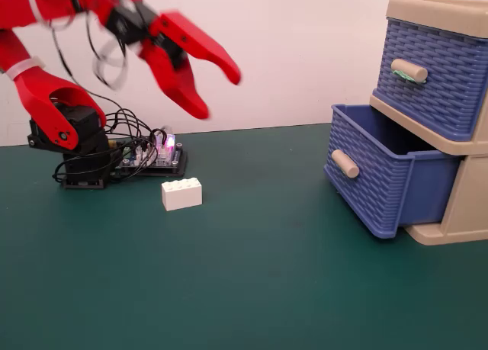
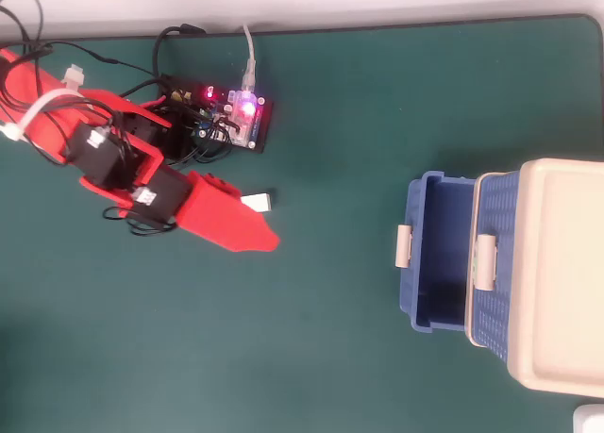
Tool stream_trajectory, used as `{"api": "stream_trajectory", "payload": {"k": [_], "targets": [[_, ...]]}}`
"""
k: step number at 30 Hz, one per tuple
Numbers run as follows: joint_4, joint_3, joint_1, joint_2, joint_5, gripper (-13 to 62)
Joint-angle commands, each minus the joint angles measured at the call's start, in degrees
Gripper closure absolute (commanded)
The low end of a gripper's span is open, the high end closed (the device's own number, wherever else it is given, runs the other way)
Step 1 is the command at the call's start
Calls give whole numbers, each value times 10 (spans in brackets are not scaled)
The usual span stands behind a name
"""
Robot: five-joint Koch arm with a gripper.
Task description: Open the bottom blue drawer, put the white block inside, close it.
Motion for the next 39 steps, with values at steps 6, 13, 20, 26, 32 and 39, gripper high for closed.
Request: {"api": "stream_trajectory", "payload": {"k": [6,13,20,26,32,39], "targets": [[304,-110,-7,-105,337,152],[275,-106,-8,-262,451,155],[182,4,-7,-278,456,156],[113,74,-8,-258,455,156],[76,116,-8,-261,454,157],[16,168,-8,-258,446,211]]}}
